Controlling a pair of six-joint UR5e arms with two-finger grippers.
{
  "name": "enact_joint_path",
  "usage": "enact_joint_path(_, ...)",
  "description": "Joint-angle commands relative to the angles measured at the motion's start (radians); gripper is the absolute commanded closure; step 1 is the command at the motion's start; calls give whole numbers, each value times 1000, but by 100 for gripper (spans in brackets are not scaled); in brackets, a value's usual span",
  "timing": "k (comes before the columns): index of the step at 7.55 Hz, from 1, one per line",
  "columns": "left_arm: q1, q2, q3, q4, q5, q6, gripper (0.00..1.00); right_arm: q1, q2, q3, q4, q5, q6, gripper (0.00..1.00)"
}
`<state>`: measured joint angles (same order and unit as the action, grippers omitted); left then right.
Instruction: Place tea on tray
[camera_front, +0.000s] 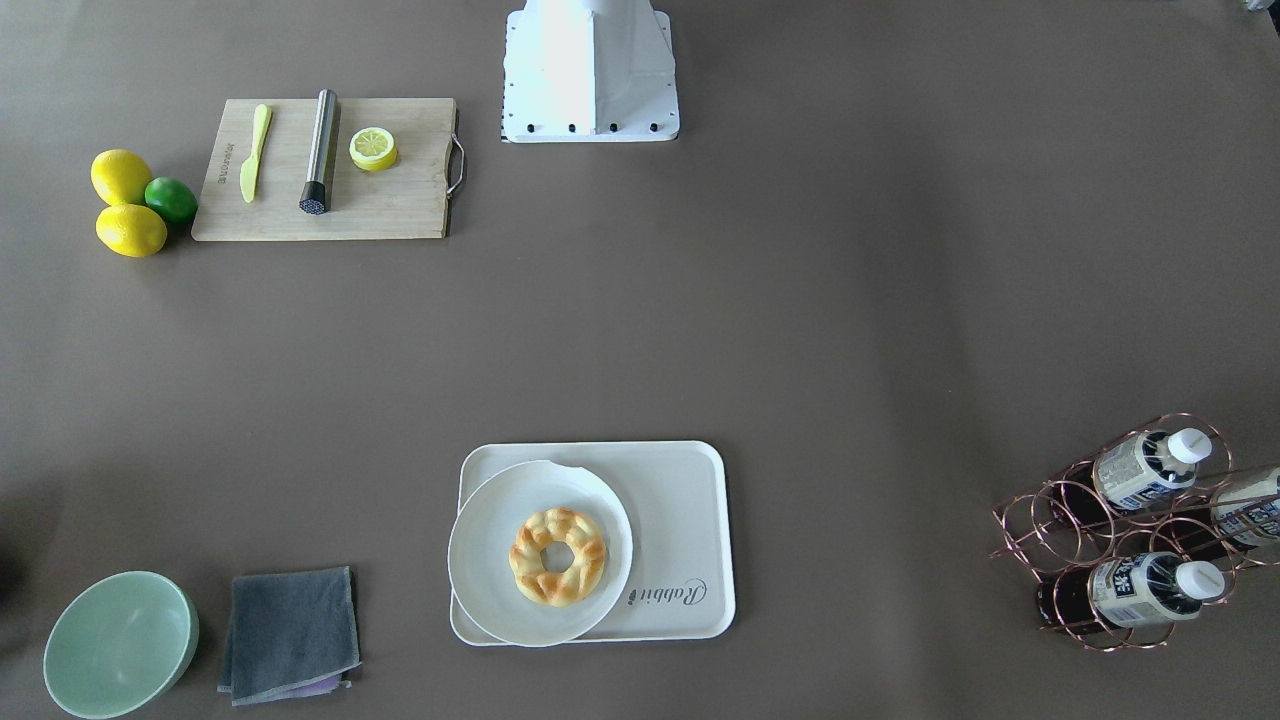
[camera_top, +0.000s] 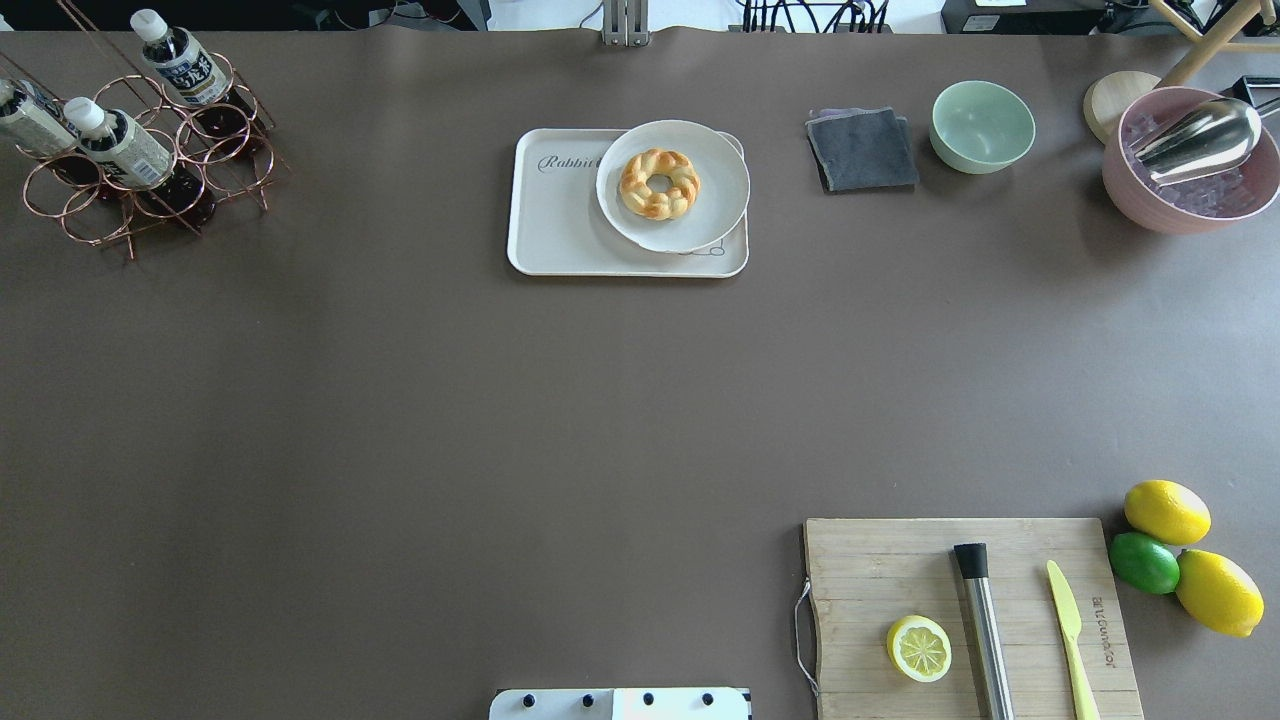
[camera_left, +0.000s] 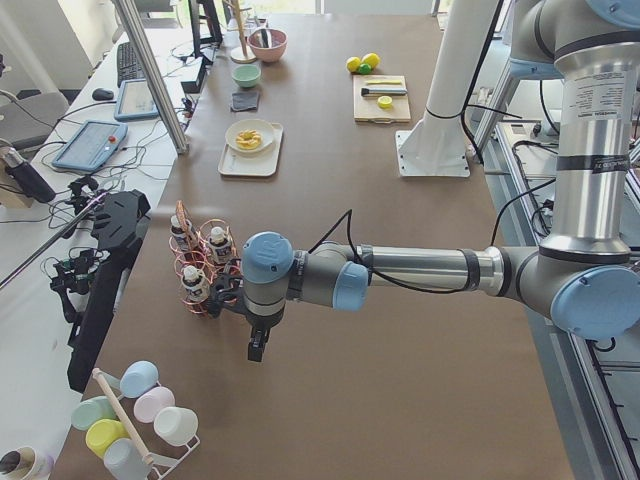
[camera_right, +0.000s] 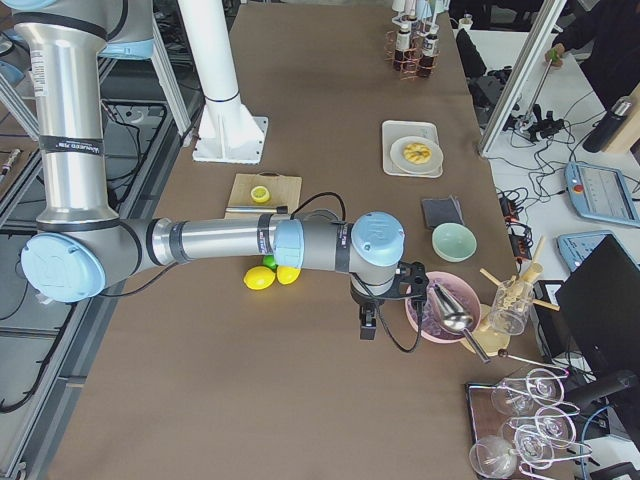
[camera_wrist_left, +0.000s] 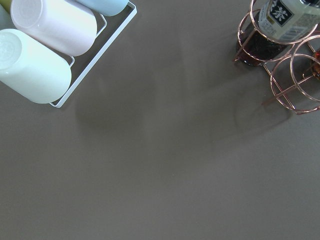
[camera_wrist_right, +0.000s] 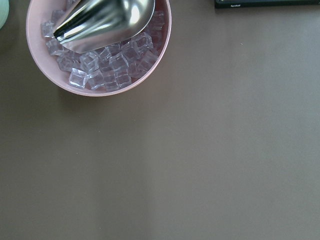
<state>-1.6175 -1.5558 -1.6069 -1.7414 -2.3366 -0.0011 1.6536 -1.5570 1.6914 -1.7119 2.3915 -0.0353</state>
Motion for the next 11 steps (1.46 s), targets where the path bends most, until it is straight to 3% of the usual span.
enact_joint_path(1, 2, -20, -11, 0, -1, -66, 3, 0, 0, 1, 0, 0, 0, 0)
enact_joint_path(3, 13, -12, -92, 23, -1, -129, 3, 0, 0, 1, 0, 3, 0, 0)
enact_joint_path(5, 45, -12, -234, 174, 0, -140, 3, 0, 3, 1, 1, 3, 0, 0)
enact_joint_path(7, 127, -16, -409, 336, 2, -244, 3, 0, 3, 1, 2, 3, 0, 0)
enact_joint_path(8, 205, -24, -468, 353, -1, -360, 3, 0, 3, 1, 2, 3, 0, 0)
enact_joint_path(9, 296, -59, -506, 353, 0, -519, 3, 0, 2, 1, 2, 3, 0, 0)
enact_joint_path(11, 402, -160, -454, 341, 8, -608, 3, 0, 2, -1, 3, 3, 0, 0)
